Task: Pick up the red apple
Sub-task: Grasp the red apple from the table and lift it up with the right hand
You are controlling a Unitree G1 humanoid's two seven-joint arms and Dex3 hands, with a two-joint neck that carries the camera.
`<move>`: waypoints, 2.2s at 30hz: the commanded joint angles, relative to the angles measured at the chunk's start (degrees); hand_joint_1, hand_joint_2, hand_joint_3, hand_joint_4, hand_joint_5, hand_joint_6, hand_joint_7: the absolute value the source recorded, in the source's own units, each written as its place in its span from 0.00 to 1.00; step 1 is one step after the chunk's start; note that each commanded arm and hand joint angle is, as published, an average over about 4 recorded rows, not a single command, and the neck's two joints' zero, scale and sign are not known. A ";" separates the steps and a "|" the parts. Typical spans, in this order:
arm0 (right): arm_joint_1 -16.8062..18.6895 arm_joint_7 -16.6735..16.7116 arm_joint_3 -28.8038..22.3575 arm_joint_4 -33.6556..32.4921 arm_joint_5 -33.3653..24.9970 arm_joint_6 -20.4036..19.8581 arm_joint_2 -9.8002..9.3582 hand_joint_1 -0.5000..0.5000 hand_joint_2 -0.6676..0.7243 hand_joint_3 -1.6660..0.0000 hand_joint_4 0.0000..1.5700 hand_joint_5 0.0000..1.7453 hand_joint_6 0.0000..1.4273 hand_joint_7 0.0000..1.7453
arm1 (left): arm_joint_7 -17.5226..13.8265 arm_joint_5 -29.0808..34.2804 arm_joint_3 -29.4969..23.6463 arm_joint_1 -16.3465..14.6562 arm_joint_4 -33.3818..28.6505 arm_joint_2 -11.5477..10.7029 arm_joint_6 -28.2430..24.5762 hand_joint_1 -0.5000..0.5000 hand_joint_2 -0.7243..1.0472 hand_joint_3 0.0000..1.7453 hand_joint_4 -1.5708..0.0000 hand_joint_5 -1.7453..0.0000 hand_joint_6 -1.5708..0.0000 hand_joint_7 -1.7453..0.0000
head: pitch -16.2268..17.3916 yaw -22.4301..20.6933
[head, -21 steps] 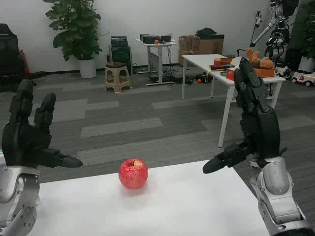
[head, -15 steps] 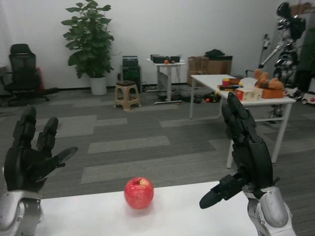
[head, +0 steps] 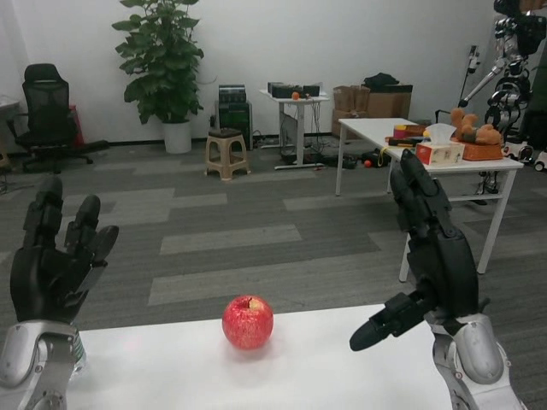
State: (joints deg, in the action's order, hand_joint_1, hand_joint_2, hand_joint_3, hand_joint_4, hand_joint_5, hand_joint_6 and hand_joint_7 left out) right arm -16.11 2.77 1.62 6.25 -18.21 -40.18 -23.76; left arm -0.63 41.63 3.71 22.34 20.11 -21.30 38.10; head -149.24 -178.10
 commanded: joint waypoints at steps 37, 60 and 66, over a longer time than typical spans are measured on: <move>-15.59 0.21 25.54 31.83 -0.86 0.81 5.09 0.04 0.69 1.00 0.00 0.00 0.00 0.04 | -11.85 -1.29 -0.73 0.51 3.25 -1.18 -11.10 0.00 0.35 0.00 1.00 0.82 1.00 1.00 | 5.40 0.33; -32.23 4.87 39.96 63.75 -0.77 2.74 14.98 0.00 0.77 1.00 0.00 0.00 0.00 0.04 | -11.85 -2.34 1.16 2.84 6.35 -0.58 -11.21 0.00 0.40 0.00 1.00 0.82 1.00 0.99 | 3.44 3.89; -34.53 8.78 42.11 67.57 -0.70 3.10 16.18 0.00 0.77 1.00 0.00 0.00 0.00 0.04 | -11.85 -2.25 3.14 3.81 7.87 -0.58 -11.21 0.00 0.40 0.00 1.00 0.82 1.00 0.99 | 3.70 4.36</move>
State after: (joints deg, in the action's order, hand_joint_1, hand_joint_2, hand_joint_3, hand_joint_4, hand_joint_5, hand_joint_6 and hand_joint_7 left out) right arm -48.62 10.33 43.15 72.75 -18.62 -37.72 -7.93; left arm -12.45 39.44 6.40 24.76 27.20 -21.52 26.98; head -145.62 -173.81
